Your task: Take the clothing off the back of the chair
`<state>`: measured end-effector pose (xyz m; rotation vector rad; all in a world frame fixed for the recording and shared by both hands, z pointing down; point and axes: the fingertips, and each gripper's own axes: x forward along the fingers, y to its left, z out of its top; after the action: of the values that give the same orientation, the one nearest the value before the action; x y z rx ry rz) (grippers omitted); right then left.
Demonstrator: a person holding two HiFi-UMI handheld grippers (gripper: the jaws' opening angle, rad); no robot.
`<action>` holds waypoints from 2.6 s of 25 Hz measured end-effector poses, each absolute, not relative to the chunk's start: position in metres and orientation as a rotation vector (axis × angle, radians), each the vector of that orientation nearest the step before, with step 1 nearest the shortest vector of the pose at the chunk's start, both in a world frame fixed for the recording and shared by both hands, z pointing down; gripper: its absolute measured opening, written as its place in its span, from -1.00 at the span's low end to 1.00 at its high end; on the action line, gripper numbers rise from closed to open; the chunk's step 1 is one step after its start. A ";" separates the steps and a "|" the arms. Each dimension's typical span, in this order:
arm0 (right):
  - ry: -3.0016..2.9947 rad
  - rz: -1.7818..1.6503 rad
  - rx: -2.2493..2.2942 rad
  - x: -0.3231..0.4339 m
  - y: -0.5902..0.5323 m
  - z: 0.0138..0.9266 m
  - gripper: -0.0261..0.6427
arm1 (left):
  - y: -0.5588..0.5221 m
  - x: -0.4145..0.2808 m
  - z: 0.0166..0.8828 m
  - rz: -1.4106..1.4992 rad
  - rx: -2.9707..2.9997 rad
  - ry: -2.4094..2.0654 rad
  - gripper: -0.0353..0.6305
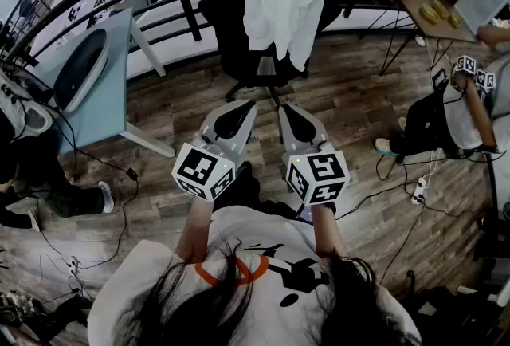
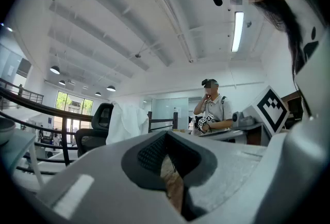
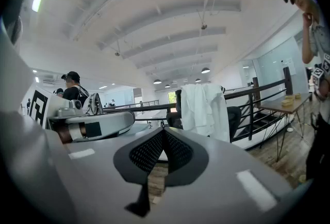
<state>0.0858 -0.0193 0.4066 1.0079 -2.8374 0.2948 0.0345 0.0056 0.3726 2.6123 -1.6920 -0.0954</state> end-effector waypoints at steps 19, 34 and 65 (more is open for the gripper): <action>-2.883 0.302 1.018 0.104 -0.022 0.403 -0.89 | 0.002 0.051 0.373 -0.068 2.608 -1.689 -0.89; -2.892 0.342 1.022 0.107 -0.035 0.413 -0.87 | -0.002 0.046 0.380 -0.008 2.592 -1.711 -0.89; -2.715 0.309 1.377 -0.026 -0.276 0.396 0.40 | -0.227 -0.124 0.372 -0.015 2.745 -1.422 -0.67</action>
<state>-0.0256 -0.2761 0.3960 1.3774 -2.7146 0.3091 -0.1243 -0.2266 0.3721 2.7451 -1.4222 -0.0152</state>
